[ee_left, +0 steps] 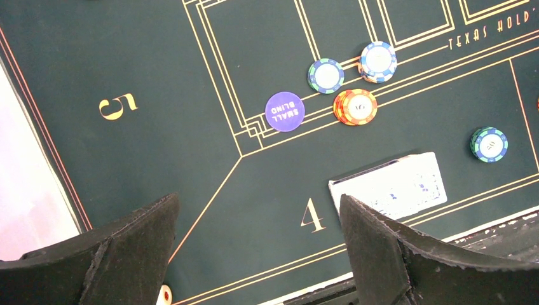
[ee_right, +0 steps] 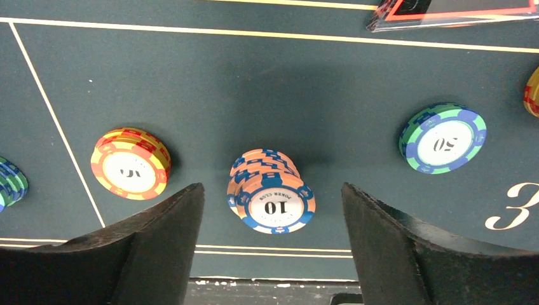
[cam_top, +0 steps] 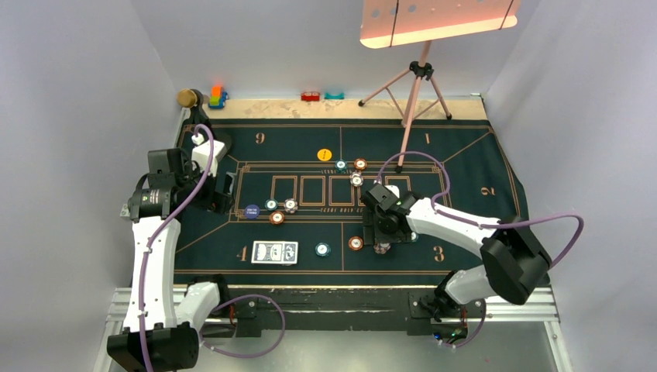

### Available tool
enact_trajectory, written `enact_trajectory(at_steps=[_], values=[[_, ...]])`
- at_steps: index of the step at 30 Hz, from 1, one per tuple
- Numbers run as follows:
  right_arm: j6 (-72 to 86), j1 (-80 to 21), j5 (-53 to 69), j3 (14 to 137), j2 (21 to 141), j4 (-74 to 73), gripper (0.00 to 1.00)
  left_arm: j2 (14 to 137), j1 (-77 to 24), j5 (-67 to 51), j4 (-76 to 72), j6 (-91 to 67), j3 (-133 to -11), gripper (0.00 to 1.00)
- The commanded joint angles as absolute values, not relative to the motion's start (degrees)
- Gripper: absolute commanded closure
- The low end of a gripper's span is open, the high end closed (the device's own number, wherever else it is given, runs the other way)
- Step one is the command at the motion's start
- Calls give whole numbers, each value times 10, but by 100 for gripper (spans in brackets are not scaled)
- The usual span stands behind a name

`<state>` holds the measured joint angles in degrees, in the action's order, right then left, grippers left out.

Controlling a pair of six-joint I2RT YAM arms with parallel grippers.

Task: Distribute texas hold em gaming equipment

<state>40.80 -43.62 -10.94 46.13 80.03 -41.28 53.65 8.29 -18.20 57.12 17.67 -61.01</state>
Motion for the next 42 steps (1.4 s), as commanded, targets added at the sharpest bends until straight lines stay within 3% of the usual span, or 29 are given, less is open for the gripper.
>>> enact_trajectory(at_steps=[1,18,34,42], values=[[421,-439,-118,455,805,-382,21,534,88,-191,569,186,-613,0],[422,-439,-116,447,826,-365,48,531,88,-190,567,186,-612,0],[410,-439,-102,472,793,-398,83,529,88,-189,566,187,-612,0],[380,-415,-129,544,751,-455,90,526,87,-190,566,188,-612,0]])
